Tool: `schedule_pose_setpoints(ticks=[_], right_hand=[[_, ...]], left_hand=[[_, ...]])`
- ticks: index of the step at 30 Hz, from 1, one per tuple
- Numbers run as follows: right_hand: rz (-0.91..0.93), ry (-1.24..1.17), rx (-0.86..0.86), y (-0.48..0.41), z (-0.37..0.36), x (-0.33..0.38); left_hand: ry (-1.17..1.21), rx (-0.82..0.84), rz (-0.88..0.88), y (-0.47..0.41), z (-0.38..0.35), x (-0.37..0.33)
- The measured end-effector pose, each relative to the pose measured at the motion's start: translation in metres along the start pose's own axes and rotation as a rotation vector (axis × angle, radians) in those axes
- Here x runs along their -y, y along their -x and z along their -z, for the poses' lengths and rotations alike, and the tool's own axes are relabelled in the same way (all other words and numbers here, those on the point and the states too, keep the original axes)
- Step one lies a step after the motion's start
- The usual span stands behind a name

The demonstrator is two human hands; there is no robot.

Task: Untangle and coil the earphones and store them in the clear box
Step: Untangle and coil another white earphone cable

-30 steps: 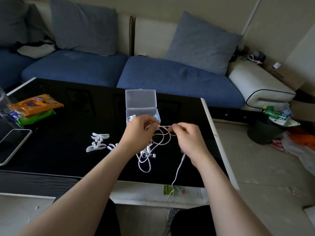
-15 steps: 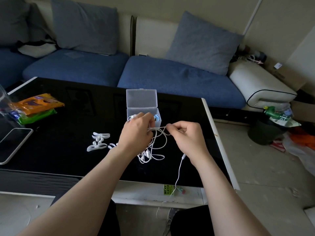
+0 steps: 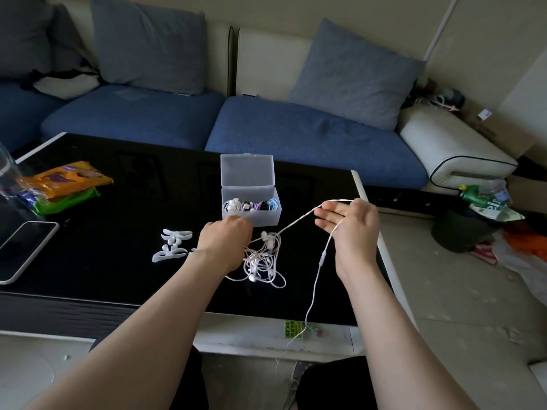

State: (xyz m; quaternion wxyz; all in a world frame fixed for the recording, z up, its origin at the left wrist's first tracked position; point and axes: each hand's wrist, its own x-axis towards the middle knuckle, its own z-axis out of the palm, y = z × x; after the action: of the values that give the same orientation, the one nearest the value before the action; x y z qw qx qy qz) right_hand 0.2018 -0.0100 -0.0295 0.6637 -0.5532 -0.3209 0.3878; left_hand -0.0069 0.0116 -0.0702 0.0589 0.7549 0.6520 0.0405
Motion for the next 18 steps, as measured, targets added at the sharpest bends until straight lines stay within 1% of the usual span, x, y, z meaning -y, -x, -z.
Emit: schedule_pose_setpoints(ticks=[3, 6, 10, 13, 14, 16, 18], right_hand=[[0.075, -0.025, -0.031, 0.001, 0.001, 0.001], [0.166, 0.010, -0.022, 0.004, 0.000, 0.001], [0.179, 0.014, 0.104, 0.007, -0.005, 0.001], [0.122, -0.068, 0.185, 0.012, -0.011, 0.003], [0.092, -0.109, 0.204, 0.013, -0.013, 0.004], [0.037, -0.183, 0.230, 0.015, -0.017, 0.005], [-0.007, -0.249, 0.238, 0.017, -0.020, 0.006]], left_hand=[[0.009, 0.016, 0.045, -0.001, -0.002, 0.004], [0.091, 0.019, 0.066, -0.003, -0.004, 0.005], [0.152, 0.055, -0.001, -0.003, -0.005, -0.005], [0.200, 0.049, -0.033, -0.004, -0.007, -0.013], [0.253, 0.039, -0.065, -0.005, -0.007, -0.014], [0.436, 0.052, -0.183, -0.006, -0.004, -0.020], [0.561, 0.066, -0.295, -0.007, -0.005, -0.024]])
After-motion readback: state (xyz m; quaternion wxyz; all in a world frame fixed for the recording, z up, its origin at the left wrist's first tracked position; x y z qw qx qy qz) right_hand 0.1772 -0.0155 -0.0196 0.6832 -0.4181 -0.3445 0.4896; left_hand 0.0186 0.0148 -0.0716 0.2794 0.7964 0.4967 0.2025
